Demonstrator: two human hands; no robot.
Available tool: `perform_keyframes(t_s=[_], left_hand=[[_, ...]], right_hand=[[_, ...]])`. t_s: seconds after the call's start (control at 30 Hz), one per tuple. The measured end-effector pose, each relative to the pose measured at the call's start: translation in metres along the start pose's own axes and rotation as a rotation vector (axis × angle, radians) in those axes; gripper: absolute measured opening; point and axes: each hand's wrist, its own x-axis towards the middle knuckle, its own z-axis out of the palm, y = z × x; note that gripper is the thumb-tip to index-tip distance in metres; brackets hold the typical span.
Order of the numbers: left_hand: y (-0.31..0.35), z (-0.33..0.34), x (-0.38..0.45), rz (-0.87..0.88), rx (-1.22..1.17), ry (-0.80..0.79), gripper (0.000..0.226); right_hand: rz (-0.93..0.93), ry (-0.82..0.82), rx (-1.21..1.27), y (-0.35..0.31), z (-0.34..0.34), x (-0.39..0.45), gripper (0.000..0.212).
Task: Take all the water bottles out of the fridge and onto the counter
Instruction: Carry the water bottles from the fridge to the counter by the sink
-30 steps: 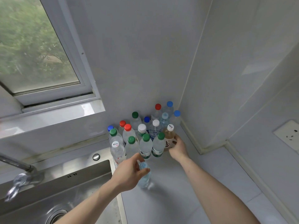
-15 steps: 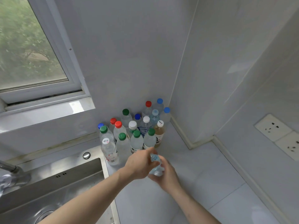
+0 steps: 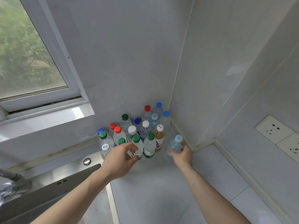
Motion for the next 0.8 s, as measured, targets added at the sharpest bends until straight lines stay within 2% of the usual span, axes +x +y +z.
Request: perform_keyframes(t_s=[0.13, 0.8], left_hand=[[-0.011, -0.008, -0.005, -0.033, -0.053, 0.027, 0.018], [-0.037, -0.029, -0.005, -0.106, -0.087, 0.138, 0.019]], right_hand=[[0.015, -0.029, -0.013, -0.019, -0.001, 0.023, 0.052], [0.015, -0.223, -0.125, -0.049, 0.013, 0.042, 0.049]])
